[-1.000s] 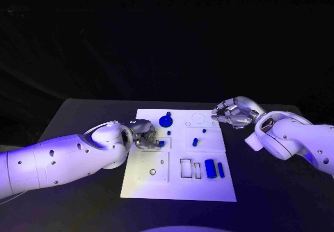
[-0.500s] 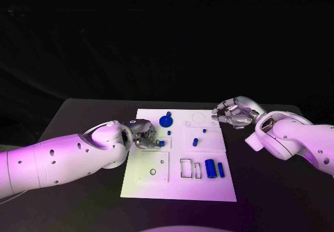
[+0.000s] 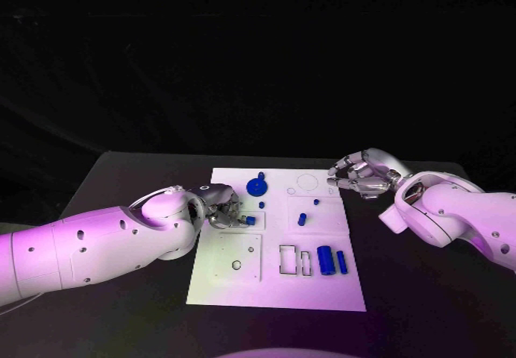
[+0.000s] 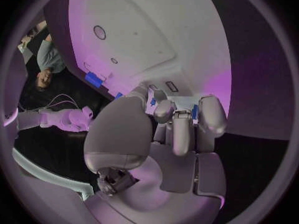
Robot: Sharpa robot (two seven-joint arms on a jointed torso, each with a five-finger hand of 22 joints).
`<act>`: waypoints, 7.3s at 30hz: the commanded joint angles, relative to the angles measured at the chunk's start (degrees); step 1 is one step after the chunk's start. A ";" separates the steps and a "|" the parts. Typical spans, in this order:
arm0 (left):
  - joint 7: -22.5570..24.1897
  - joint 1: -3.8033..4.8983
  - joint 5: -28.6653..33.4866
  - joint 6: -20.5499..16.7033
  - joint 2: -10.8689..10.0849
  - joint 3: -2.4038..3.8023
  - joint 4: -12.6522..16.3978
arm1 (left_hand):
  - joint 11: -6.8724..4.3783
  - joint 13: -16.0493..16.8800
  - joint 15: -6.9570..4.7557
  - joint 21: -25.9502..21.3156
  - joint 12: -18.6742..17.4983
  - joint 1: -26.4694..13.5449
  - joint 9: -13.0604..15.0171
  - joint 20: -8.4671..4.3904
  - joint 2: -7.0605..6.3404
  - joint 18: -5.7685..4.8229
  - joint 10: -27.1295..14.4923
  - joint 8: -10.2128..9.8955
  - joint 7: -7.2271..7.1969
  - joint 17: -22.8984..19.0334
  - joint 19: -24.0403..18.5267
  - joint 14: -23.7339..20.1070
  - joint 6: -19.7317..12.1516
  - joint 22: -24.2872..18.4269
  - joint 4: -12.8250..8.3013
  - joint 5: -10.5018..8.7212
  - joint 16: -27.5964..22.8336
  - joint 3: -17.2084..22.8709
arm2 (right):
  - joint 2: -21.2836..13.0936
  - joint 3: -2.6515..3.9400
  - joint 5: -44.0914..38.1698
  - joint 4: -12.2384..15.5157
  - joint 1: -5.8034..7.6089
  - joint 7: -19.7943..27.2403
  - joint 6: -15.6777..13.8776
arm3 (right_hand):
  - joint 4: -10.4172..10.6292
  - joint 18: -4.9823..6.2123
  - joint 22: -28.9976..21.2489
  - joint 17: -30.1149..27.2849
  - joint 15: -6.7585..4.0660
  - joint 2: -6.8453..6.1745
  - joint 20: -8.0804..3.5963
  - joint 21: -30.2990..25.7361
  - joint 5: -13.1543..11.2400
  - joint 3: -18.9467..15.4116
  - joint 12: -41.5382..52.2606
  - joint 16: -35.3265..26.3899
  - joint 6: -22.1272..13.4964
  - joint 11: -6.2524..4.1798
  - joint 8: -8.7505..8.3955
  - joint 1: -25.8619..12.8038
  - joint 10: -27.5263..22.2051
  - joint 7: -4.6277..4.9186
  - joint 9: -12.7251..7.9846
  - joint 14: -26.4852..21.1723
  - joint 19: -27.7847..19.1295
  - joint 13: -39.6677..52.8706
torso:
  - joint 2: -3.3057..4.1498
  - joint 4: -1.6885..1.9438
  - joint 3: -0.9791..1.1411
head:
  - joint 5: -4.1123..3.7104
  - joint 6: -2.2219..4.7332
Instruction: Assemble the parts on the task board
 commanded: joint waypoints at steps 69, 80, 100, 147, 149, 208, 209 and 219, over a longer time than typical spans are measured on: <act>-1.87 0.01 3.06 -0.75 0.06 0.13 -0.14 | -0.16 0.33 -0.24 0.62 0.72 -2.43 0.58 -0.39 3.08 -1.04 0.45 -0.06 -0.31 11.50 0.45 4.99 -0.14 0.74 -0.06 0.19 0.31 2.01 | 0.10 0.00 -0.53 -0.07 -0.15 0.34 0.78 | 0.26 1.01 0.06 3.03 -0.32 -0.02 0.09 -0.35 0.28 0.30 0.28 -0.27 -0.48 0.12 0.59 0.30 -0.10 -0.10 -0.13 3.27 -0.25 0.01 | -0.04 -0.03 0.05 | 0.12 -0.24; -1.90 0.01 3.46 -0.89 0.15 0.13 -0.22 | -0.16 0.45 -0.25 0.72 0.81 -2.63 0.62 -0.39 3.27 -1.08 0.53 -0.05 -0.31 11.62 0.55 5.02 -0.14 0.93 -0.07 0.18 0.38 2.12 | 0.05 0.00 -0.53 -0.05 -0.15 0.31 0.78 | 0.26 1.01 0.06 3.03 -0.32 -0.02 0.09 -0.35 0.28 0.30 0.28 -0.27 -0.48 0.12 0.59 0.30 -0.10 -0.10 -0.13 3.27 -0.25 0.01 | 0.00 -0.04 0.03 | 0.05 -0.18; -2.11 0.01 3.58 -1.07 0.14 0.15 -0.18 | -0.16 0.49 -0.25 0.85 0.92 -3.74 0.81 -0.40 3.53 -1.11 0.62 0.01 -0.30 11.64 0.64 5.03 -0.10 1.13 -0.07 0.20 0.40 2.25 | 0.12 0.00 -0.53 -0.14 -0.15 0.28 0.93 | 0.29 1.02 0.03 3.04 -0.33 -0.02 0.09 -0.41 0.28 0.30 0.22 -0.26 -0.50 0.12 0.65 0.28 -0.16 -0.10 -0.15 3.28 -0.27 -0.08 | 0.01 -0.05 0.01 | -0.02 -0.29; -2.01 -0.01 3.59 -0.87 0.51 0.18 -0.94 | -0.28 -0.09 -0.35 0.89 0.68 -2.09 1.08 -0.47 2.78 -1.10 0.24 -0.43 -0.43 11.33 0.60 4.94 -0.69 1.22 -0.14 0.20 0.25 4.90 | 0.00 0.00 -0.53 -0.26 -0.22 0.31 0.97 | 0.43 1.02 0.03 3.04 -0.32 0.02 0.09 -0.47 0.27 0.31 0.27 -0.28 -0.56 0.13 0.79 0.17 -0.13 -0.10 -0.21 3.28 -0.27 -0.07 | -0.01 -0.03 0.00 | -0.27 -0.11; -1.99 -0.01 3.55 -0.89 0.45 0.18 -0.95 | -0.27 -0.07 -0.34 0.90 0.70 -2.00 1.09 -0.47 2.64 -1.10 0.25 -0.47 -0.43 11.35 0.60 4.94 -0.71 1.23 -0.13 0.20 0.26 5.09 | 0.00 0.00 -0.53 -0.27 -0.24 0.30 0.98 | 0.43 1.02 0.03 3.04 -0.32 0.02 0.09 -0.47 0.27 0.31 0.27 -0.28 -0.56 0.13 0.79 0.17 -0.13 -0.10 -0.21 3.28 -0.27 -0.07 | -0.01 -0.03 -0.01 | -0.27 -0.10; -14.36 14.06 43.75 29.58 12.23 -0.06 -16.63 | 4.29 -20.49 3.51 -5.92 -12.18 -13.42 -10.15 2.69 -0.07 0.71 -10.79 -15.61 4.73 3.48 -4.18 2.41 -2.47 -8.38 -0.15 0.15 -4.19 8.19 | 0.31 -0.13 -0.34 -1.37 -0.48 0.03 1.42 | 0.27 1.05 -0.02 2.80 -0.37 -0.05 0.06 -0.68 1.43 0.63 0.26 -0.42 -0.64 0.08 1.17 0.49 -0.18 -0.14 -0.37 3.23 -0.31 -0.19 | -0.06 0.07 0.11 | -0.32 0.10; -14.56 14.10 43.53 30.00 12.62 -0.24 -17.06 | 4.28 -20.47 3.50 -5.90 -12.16 -13.42 -10.06 2.68 0.03 0.70 -10.80 -15.52 4.71 3.49 -4.16 2.40 -2.48 -8.33 -0.15 0.15 -4.19 8.16 | 0.35 -0.13 -0.34 -1.39 -0.48 0.04 1.42 | 0.27 1.05 -0.02 2.80 -0.37 -0.05 0.06 -0.68 1.43 0.63 0.26 -0.42 -0.64 0.08 1.17 0.49 -0.18 -0.14 -0.37 3.23 -0.31 -0.19 | -0.05 0.03 0.10 | -0.30 0.11; -15.32 14.19 41.60 31.03 15.08 -1.29 -19.51 | 3.92 -19.62 3.19 -5.70 -11.21 -17.24 -7.19 2.40 1.98 0.61 -10.45 -12.91 4.29 3.83 -3.94 2.50 -3.22 -7.91 -0.08 0.07 -3.89 5.02 | 0.53 -0.13 -0.34 -1.51 -0.52 0.06 1.43 | 0.27 1.05 0.01 2.87 -0.37 -0.08 0.06 -0.67 1.75 0.67 0.30 -0.40 -0.66 0.07 1.22 0.50 -0.15 -0.14 -0.40 3.24 -0.29 -0.16 | 0.04 -0.19 0.02 | -0.15 -0.15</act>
